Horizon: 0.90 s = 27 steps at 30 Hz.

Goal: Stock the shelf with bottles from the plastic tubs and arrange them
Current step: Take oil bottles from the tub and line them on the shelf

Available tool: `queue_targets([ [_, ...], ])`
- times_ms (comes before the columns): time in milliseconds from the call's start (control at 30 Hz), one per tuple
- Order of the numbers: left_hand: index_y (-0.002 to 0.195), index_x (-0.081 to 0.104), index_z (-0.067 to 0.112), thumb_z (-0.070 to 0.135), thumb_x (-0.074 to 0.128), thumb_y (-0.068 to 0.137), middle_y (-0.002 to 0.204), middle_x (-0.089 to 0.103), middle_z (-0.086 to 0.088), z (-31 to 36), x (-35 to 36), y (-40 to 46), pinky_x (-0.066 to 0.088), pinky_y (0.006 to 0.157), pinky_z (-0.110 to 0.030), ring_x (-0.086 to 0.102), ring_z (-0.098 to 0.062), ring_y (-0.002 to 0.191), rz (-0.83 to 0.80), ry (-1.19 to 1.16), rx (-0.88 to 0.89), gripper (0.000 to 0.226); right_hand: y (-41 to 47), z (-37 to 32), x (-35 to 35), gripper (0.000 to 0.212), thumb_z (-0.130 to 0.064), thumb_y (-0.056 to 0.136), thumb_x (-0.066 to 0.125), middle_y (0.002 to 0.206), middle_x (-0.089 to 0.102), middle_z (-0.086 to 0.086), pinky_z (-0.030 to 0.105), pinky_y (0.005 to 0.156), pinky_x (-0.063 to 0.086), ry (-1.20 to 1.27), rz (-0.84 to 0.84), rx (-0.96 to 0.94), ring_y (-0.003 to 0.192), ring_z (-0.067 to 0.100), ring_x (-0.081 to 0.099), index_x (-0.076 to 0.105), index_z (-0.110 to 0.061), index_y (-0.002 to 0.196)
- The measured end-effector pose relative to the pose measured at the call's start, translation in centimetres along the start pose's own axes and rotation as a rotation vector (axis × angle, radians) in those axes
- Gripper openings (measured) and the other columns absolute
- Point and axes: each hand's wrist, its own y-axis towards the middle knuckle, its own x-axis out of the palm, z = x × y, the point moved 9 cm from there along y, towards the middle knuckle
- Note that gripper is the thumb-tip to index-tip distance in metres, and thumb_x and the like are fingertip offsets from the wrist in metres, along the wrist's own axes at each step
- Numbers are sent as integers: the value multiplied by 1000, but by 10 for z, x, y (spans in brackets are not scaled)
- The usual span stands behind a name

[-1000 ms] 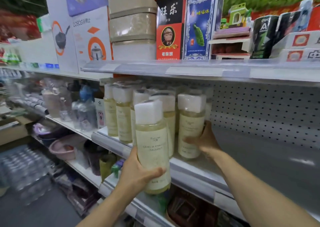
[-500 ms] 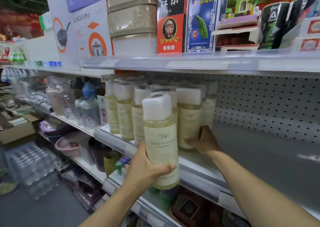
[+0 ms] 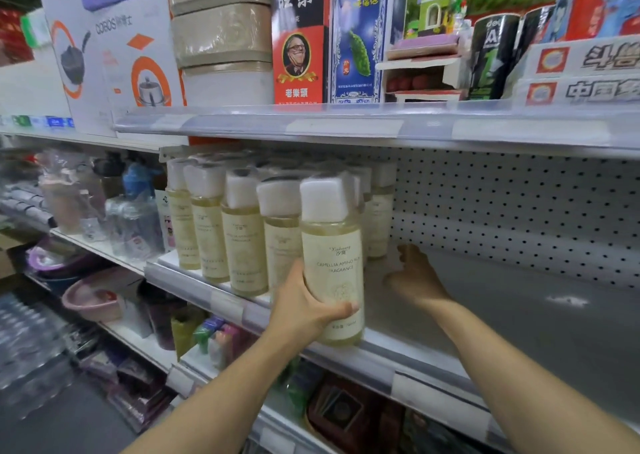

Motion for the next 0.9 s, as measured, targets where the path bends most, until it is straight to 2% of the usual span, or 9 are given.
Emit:
queue_targets([
  [67,115,50,20,18,91,56,108,66,9,0,9,7,54,80,-25,63,-8,101,-11,20,-8,72,-3,11,-2,68,-12,84,62,144,36,9,26,87,37,-12,-14,9,129,27,40,30,-13,143],
  [167,110,47,19,19,91,57,105,62,10,1,17,12,52,78,-22,60,-10,100,-16,78,-21,69,-8,20,-2,70,-16,84,64,146,34,8,25,87,38,-27,-33,9,130,26,40,29,-18,144],
  [267,111,41,18,23,92,55,110,59,5,-1,20,15,54,87,-35,59,-15,104,15,110,-48,75,-10,29,-1,69,-19,84,65,146,34,6,25,88,38,-27,-49,20,130,24,41,30,-19,143],
  [300,111,40,17,24,92,56,111,59,3,-2,20,15,54,88,-35,58,-16,106,27,114,-58,76,-12,30,-1,68,-21,84,65,146,34,6,26,89,38,-35,-51,17,130,24,40,30,-20,143],
  [467,110,38,14,20,89,63,102,54,8,4,23,12,48,75,-22,57,-15,105,15,164,-63,69,-16,36,-2,66,-22,84,64,144,35,6,25,87,38,-32,-61,23,129,23,41,31,-21,142],
  [533,109,40,15,26,88,65,105,54,8,8,22,9,47,72,-19,56,-14,104,5,229,-57,66,-19,37,-3,67,-21,84,64,144,35,7,26,89,39,-42,-61,23,128,24,41,31,-20,142],
  [667,101,47,17,47,86,60,104,60,3,21,13,8,46,69,-23,58,-15,96,48,499,-24,64,-23,36,-5,69,-20,82,66,143,35,8,26,88,39,-37,-59,29,128,24,42,31,-20,142],
  [733,96,47,17,48,85,60,103,62,1,26,11,9,44,69,-24,54,-14,90,46,572,-23,61,-24,35,-5,69,-19,83,66,144,35,8,26,88,39,-36,-64,29,128,24,42,31,-20,143],
  [900,99,39,15,37,86,66,112,61,-6,27,11,10,52,82,-34,58,-23,103,48,587,-27,61,-26,32,-3,67,-17,84,64,143,35,8,24,82,38,-28,-72,29,126,23,43,31,-20,143],
])
